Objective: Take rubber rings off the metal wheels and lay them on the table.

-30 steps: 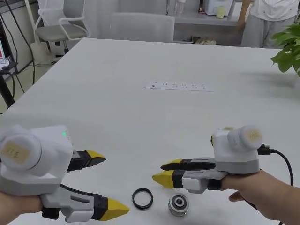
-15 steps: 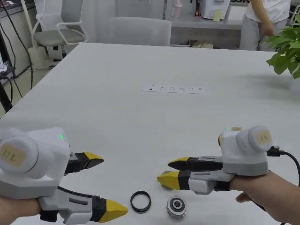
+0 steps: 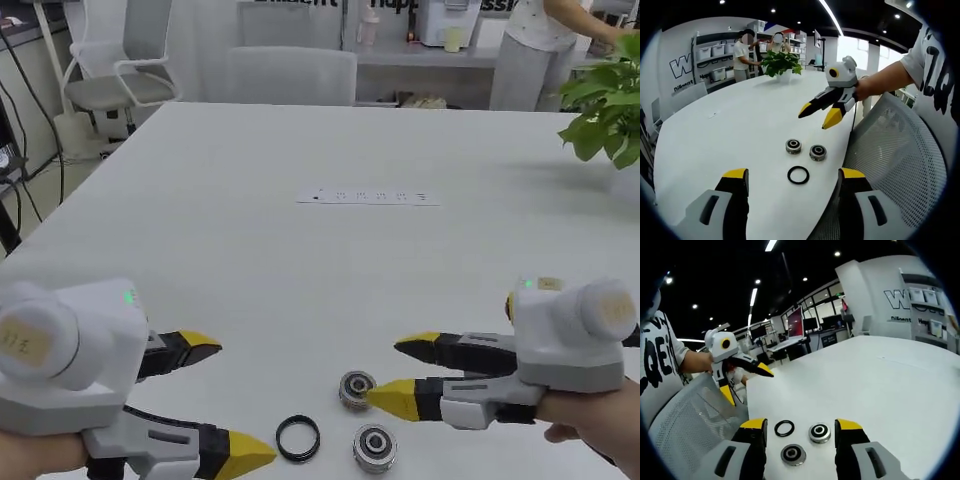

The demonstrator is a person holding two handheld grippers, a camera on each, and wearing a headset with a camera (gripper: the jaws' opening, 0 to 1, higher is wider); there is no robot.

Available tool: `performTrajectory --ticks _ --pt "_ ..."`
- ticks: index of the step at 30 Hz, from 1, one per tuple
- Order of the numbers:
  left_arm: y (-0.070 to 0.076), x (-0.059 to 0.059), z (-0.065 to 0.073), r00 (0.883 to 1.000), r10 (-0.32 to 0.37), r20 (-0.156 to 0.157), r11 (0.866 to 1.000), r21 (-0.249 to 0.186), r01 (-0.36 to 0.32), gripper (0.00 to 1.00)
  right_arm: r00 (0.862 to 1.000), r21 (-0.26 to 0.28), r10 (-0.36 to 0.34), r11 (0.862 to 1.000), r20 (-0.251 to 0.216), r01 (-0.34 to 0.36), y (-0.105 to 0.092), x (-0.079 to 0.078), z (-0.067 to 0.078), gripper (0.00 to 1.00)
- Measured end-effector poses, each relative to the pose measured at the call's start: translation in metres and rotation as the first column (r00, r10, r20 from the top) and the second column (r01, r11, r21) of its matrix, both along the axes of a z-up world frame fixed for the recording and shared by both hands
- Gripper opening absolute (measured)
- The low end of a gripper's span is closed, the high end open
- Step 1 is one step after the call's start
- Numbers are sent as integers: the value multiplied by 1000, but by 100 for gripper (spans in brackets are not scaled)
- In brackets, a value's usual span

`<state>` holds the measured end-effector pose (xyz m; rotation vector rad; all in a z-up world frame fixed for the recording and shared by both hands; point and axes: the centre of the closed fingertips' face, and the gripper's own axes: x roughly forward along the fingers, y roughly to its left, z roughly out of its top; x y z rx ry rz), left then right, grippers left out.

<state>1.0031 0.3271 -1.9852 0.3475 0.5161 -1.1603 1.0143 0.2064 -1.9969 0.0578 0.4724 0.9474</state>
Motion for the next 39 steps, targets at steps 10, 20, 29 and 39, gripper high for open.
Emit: performTrajectory --ticks 10,20,29,39 --pt "2 0 2 1000 8 5 1000 0 -8 71 999 9 -39 999 13 39 -15 -11 2 58" --pt "4 0 2 1000 16 6 1000 -3 -16 71 997 8 -70 998 30 69 -25 -22 5 63" --pt "9 -1 4 1000 26 12 1000 -2 -26 72 995 -6 -85 996 48 85 -33 -32 9 68" --pt "11 -3 4 999 35 9 999 -9 -35 74 993 -15 -101 995 63 102 -36 -44 14 72"
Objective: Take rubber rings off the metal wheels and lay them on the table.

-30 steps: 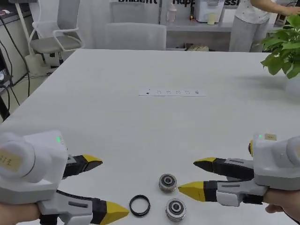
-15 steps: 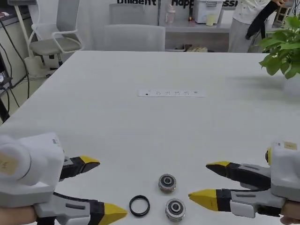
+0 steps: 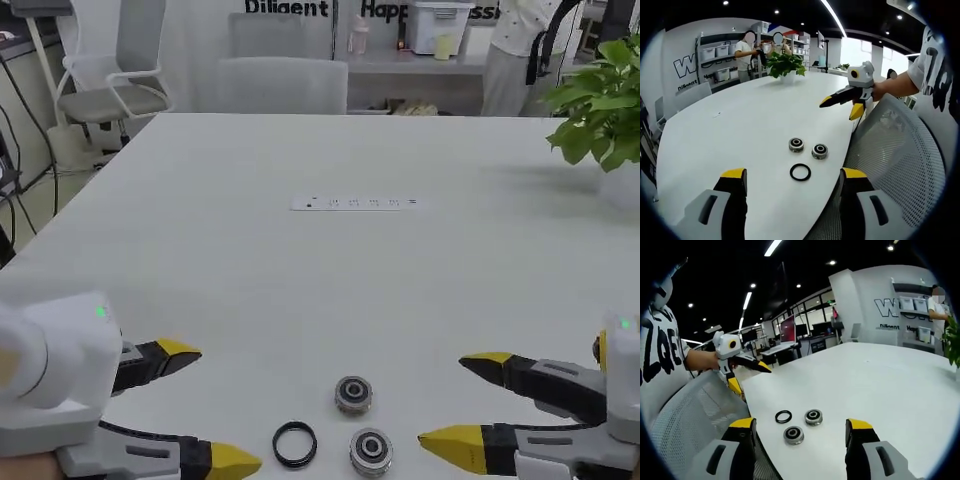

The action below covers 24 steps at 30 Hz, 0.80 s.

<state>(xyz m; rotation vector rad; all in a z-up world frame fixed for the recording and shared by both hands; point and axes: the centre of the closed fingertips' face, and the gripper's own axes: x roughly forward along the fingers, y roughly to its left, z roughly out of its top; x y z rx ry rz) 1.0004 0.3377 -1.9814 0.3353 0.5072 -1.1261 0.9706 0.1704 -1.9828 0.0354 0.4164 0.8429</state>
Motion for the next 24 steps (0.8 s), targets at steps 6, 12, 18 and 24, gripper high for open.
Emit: performTrajectory --ticks 6,12,18,24 --pt "2 -1 1 1000 6 6 1000 -3 -6 75 1000 -7 -6 1000 2 6 -2 -4 -1 75" --pt "3 -2 1 1000 10 11 1000 -5 -10 76 1000 -36 -1 999 4 2 -5 -8 -5 77" --pt "3 -4 3 1000 11 20 1000 -11 -11 76 1000 -35 -17 999 5 17 -9 -10 -5 80" --pt "4 -5 1 1000 17 26 1000 -13 -16 76 1000 -52 -25 998 15 26 -13 -10 -7 80"
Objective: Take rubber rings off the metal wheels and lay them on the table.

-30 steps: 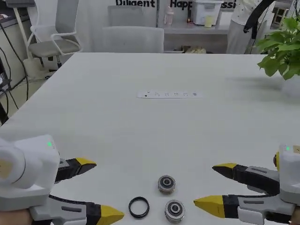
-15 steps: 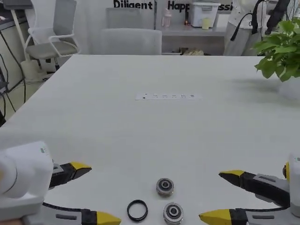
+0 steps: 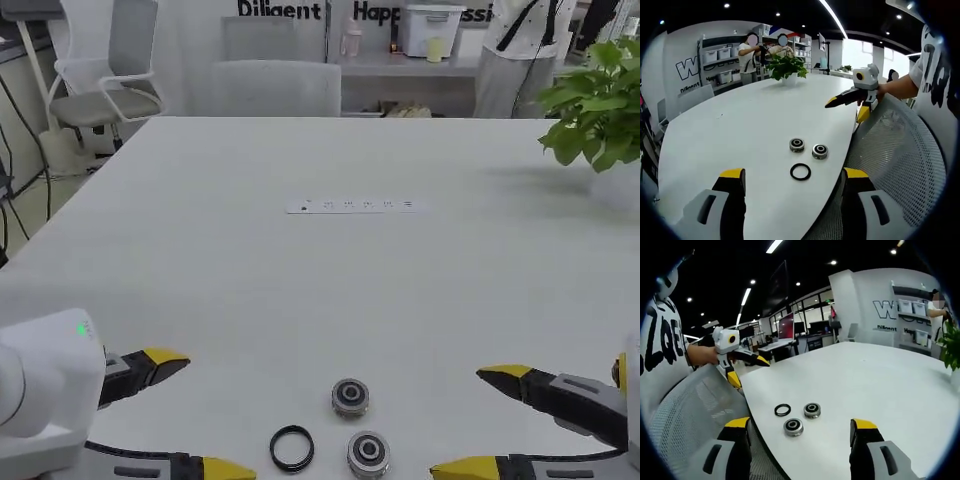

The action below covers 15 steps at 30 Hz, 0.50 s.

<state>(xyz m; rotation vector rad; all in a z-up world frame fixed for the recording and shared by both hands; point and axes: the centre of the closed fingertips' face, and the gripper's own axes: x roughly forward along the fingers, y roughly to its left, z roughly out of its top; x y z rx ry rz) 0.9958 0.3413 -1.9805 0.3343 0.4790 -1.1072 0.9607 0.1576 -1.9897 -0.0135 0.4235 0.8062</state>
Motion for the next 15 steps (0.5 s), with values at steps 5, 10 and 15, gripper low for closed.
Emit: performTrajectory --ticks 5,10,15 --pt "0 -1 -1 1000 -1 7 1000 3 1 76 1000 -21 5 1000 2 -5 0 -1 -3 80" --pt "0 -2 -4 1000 -14 17 1000 21 14 75 1000 -25 -2 1000 2 2 -1 -2 -5 80" --pt "1 -1 -3 1000 0 14 1000 11 0 75 1000 -45 1 999 4 -1 -1 -3 -7 81"
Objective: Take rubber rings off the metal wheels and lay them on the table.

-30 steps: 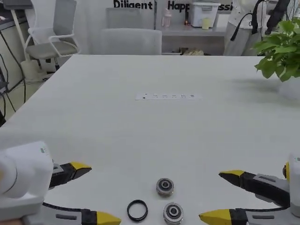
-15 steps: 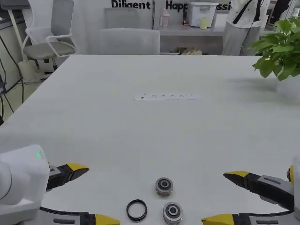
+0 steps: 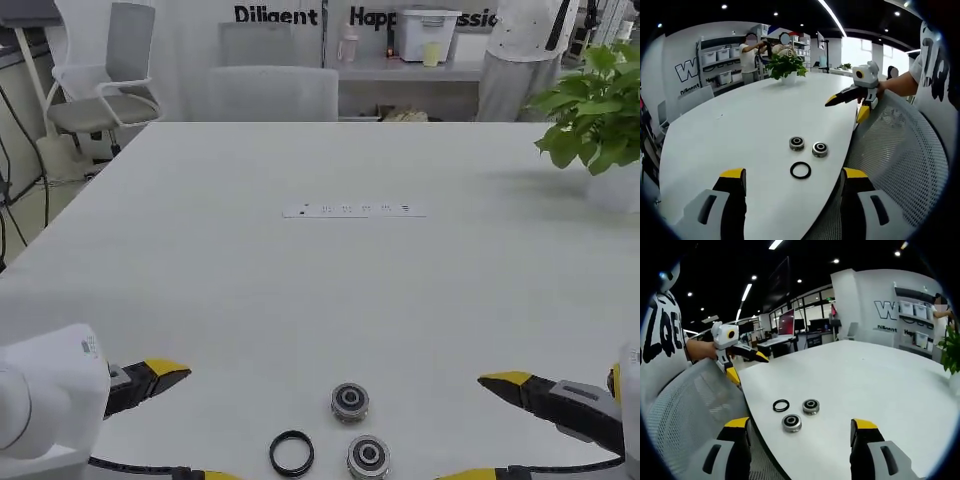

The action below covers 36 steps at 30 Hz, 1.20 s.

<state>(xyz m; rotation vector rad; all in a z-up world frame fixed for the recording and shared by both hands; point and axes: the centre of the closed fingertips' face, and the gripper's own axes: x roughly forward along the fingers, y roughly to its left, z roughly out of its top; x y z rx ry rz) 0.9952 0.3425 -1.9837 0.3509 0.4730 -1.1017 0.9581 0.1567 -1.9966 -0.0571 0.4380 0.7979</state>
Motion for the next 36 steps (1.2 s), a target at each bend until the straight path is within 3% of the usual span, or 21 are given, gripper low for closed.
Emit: performTrajectory --ticks 15,27,36 --pt "4 4 0 1000 30 1 1000 -9 -30 74 1000 -45 9 999 -6 -10 0 -2 -6 81" --pt "6 5 -5 1000 24 10 999 27 -25 74 1000 -59 0 998 2 1 -2 -1 -7 80" --pt "7 7 -5 999 32 15 999 28 -32 74 1000 -76 8 997 6 -8 -2 -1 -8 81"
